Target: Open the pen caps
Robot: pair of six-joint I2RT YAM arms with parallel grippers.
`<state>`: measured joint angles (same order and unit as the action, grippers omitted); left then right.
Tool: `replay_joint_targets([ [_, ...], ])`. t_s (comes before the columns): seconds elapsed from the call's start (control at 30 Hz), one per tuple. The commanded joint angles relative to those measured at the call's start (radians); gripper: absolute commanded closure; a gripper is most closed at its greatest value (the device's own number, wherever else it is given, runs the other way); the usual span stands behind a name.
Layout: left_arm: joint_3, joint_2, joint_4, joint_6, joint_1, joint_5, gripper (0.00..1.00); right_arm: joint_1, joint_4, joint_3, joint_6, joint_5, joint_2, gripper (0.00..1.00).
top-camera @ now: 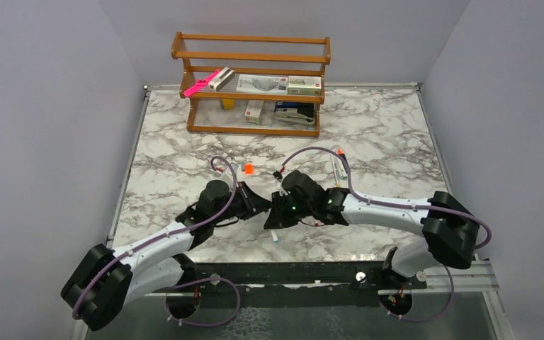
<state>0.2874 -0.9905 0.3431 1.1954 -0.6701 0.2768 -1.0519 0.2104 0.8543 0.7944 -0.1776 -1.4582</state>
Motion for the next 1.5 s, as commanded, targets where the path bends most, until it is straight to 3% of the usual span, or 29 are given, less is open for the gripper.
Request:
replay_joint_targets([
  [0.0, 0.063, -0.017, 0.022, -0.024, -0.007, -0.025, 1.00, 0.004, -0.062, -0.002, 0.001, -0.065, -0.047, 0.99],
  [0.23, 0.182, -0.131, 0.017, -0.106, 0.039, 0.007, 1.00, 0.003, -0.111, -0.116, 0.030, -0.108, 0.031, 0.99],
  [0.53, 0.295, -0.280, 0.013, -0.221, 0.277, 0.098, 1.00, 0.004, -0.060, -0.237, 0.063, -0.113, 0.230, 0.99],
  [0.73, 0.399, -0.356, -0.133, -0.354, 0.318, 0.112, 1.00, 0.005, 0.080, -0.199, 0.023, 0.012, 0.279, 0.99],
  [0.83, 0.434, -0.370, -0.237, -0.430, 0.319, 0.102, 1.00, 0.044, 0.215, -0.101, -0.047, 0.108, 0.248, 0.99],
  [0.97, 0.446, -0.343, -0.344, -0.498, 0.319, 0.050, 1.00, 0.199, 0.335, -0.007, -0.179, 0.194, 0.181, 0.99],
  [1.1, 0.435, -0.302, -0.400, -0.530, 0.319, 0.018, 1.00, 0.292, 0.422, 0.118, -0.257, 0.396, 0.078, 0.99],
  [1.23, 0.418, -0.284, -0.418, -0.536, 0.319, 0.009, 1.00, 0.336, 0.464, 0.225, -0.287, 0.586, -0.091, 0.99],
  [1.47, 0.411, -0.269, -0.460, -0.560, 0.319, -0.010, 1.00, 0.448, 0.475, 0.328, -0.357, 0.696, -0.272, 0.99],
])
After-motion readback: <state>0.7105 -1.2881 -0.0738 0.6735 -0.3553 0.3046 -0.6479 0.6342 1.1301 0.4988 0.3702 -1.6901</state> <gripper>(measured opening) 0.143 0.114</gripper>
